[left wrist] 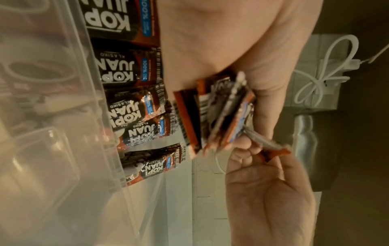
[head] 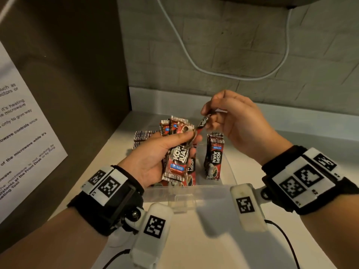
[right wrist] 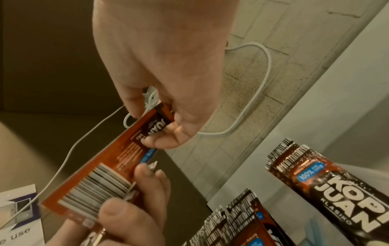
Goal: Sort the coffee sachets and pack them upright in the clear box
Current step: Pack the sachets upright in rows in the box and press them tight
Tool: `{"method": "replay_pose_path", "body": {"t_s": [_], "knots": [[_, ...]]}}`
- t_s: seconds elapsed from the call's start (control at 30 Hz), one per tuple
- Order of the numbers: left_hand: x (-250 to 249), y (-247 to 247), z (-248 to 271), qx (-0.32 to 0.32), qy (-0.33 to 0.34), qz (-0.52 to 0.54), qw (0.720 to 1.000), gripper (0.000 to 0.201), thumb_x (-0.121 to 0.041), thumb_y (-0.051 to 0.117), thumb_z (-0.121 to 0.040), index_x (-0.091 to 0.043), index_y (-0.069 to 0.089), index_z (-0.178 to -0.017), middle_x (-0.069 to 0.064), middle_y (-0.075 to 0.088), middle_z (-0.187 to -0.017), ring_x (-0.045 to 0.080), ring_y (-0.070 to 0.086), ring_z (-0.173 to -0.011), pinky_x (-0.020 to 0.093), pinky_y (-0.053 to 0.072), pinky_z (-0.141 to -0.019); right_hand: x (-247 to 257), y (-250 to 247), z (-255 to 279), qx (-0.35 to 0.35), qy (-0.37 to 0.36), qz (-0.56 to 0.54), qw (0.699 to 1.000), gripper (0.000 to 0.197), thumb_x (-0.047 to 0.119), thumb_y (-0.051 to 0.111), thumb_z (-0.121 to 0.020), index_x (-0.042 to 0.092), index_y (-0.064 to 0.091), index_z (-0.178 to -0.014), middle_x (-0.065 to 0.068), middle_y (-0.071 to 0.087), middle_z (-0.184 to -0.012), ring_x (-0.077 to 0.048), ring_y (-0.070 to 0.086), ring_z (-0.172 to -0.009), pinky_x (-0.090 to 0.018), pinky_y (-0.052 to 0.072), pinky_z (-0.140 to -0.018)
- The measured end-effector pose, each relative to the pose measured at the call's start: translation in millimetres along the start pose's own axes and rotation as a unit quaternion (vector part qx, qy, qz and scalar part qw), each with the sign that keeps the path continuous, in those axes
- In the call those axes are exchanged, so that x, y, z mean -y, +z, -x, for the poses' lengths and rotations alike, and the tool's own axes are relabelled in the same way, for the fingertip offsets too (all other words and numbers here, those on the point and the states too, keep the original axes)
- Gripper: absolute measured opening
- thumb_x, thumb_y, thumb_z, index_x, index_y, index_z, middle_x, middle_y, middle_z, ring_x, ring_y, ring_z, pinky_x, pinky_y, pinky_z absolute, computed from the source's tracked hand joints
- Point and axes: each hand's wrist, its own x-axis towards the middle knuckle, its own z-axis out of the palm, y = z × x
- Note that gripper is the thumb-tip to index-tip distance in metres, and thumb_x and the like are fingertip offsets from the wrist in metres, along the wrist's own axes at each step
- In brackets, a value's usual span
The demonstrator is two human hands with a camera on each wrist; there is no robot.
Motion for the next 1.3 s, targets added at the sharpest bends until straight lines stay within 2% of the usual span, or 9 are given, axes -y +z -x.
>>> {"method": "replay_pose_path", "body": {"t_s": [0.1, 0.27, 0.47, 0.6, 0.7, 0.87, 1.0, 1.1, 1.3], "knots": [[-2, -1, 0, -0.022, 0.031, -0.038, 0.999, 0.029, -0.003, 0.073, -0.061, -0.006, 0.070, -0.089, 0.014, 0.073, -0.084, 0.023, 0.071, -0.068, 0.032, 0.060, -0.058, -3, -2, -1, -0.023, 0.004, 0.060, 0.998, 0.012, -0.005, 0.053, -0.090, 0.007, 0.055, -0.088, -0.012, 0.059, -0.080, -0.017, 0.054, -0.062, -0.021, 0.051, -0.052], [-4, 1, -1, -0.073, 0.073, -0.093, 0.990, 0.034, 0.014, 0.071, -0.070, 0.000, 0.065, -0.100, 0.016, 0.073, -0.091, 0.029, 0.072, -0.080, 0.044, 0.061, -0.070, -2, -12, -3, -0.034, 0.029, 0.161, 0.986, 0.009, -0.004, 0.066, -0.081, 0.002, 0.062, -0.086, -0.006, 0.065, -0.061, -0.011, 0.058, -0.044, -0.021, 0.051, -0.045], [0, 3, -5, -0.090, 0.089, -0.084, 0.988, 0.044, 0.008, 0.073, -0.071, 0.000, 0.063, -0.113, 0.016, 0.074, -0.095, 0.026, 0.073, -0.079, 0.038, 0.061, -0.066, -5, -14, 1, -0.035, 0.047, 0.130, 0.990, 0.011, -0.005, 0.064, -0.082, 0.004, 0.060, -0.085, -0.003, 0.065, -0.057, -0.011, 0.061, -0.045, -0.021, 0.052, -0.044], [1, -5, -7, -0.107, 0.076, -0.045, 0.990, 0.033, -0.003, 0.075, -0.077, -0.002, 0.064, -0.108, 0.012, 0.071, -0.086, 0.019, 0.069, -0.067, 0.044, 0.059, -0.077, -3, -30, -4, -0.092, 0.005, 0.141, 0.986, 0.012, -0.005, 0.057, -0.088, 0.005, 0.058, -0.084, -0.002, 0.066, -0.055, -0.011, 0.061, -0.044, -0.022, 0.053, -0.046], [-2, -14, -8, -0.123, 0.070, -0.022, 0.990, 0.013, -0.005, 0.073, -0.080, -0.006, 0.067, -0.092, 0.008, 0.067, -0.073, 0.016, 0.067, -0.061, 0.037, 0.060, -0.067, -10, -50, -6, -0.102, 0.017, 0.230, 0.968, 0.013, -0.004, 0.060, -0.088, 0.008, 0.059, -0.081, 0.001, 0.066, -0.054, -0.007, 0.059, -0.043, -0.019, 0.051, -0.044], [-8, -15, -9, -0.128, 0.081, 0.002, 0.988, 0.012, -0.003, 0.073, -0.078, -0.006, 0.066, -0.088, 0.008, 0.066, -0.069, 0.016, 0.065, -0.056, 0.027, 0.053, -0.051, -45, -70, 1, -0.024, 0.085, 0.429, 0.899, 0.012, -0.001, 0.068, -0.083, 0.011, 0.065, -0.080, -0.005, 0.064, -0.065, -0.014, 0.057, -0.052, -0.019, 0.042, -0.047], [-8, -13, -10, -0.116, 0.070, 0.020, 0.991, 0.006, -0.013, 0.075, -0.070, -0.010, 0.073, -0.075, 0.008, 0.072, -0.083, 0.014, 0.065, -0.060, 0.026, 0.053, -0.052, -61, -73, 3, 0.000, 0.081, 0.479, 0.874, 0.026, 0.000, 0.073, -0.078, 0.022, 0.060, -0.075, 0.001, 0.062, -0.064, -0.014, 0.054, -0.054, -0.020, 0.041, -0.053], [-7, -11, -11, -0.120, 0.040, 0.048, 0.991, 0.007, -0.015, 0.073, -0.078, -0.011, 0.069, -0.081, 0.006, 0.074, -0.086, 0.012, 0.064, -0.059, 0.024, 0.054, -0.051, -65, -72, 1, -0.018, 0.051, 0.516, 0.855, 0.031, 0.004, 0.076, -0.076, 0.028, 0.057, -0.071, 0.008, 0.060, -0.066, -0.007, 0.051, -0.059, -0.022, 0.037, -0.057], [-10, -13, -10, -0.118, 0.028, 0.071, 0.990, 0.004, -0.009, 0.061, -0.089, -0.008, 0.063, -0.085, 0.006, 0.073, -0.086, 0.013, 0.062, -0.060, 0.024, 0.052, -0.054, -66, -71, -1, -0.042, 0.019, 0.571, 0.820, 0.018, 0.008, 0.076, -0.076, 0.019, 0.062, -0.082, 0.013, 0.056, -0.069, 0.002, 0.047, -0.060, -0.007, 0.033, -0.051]]}}
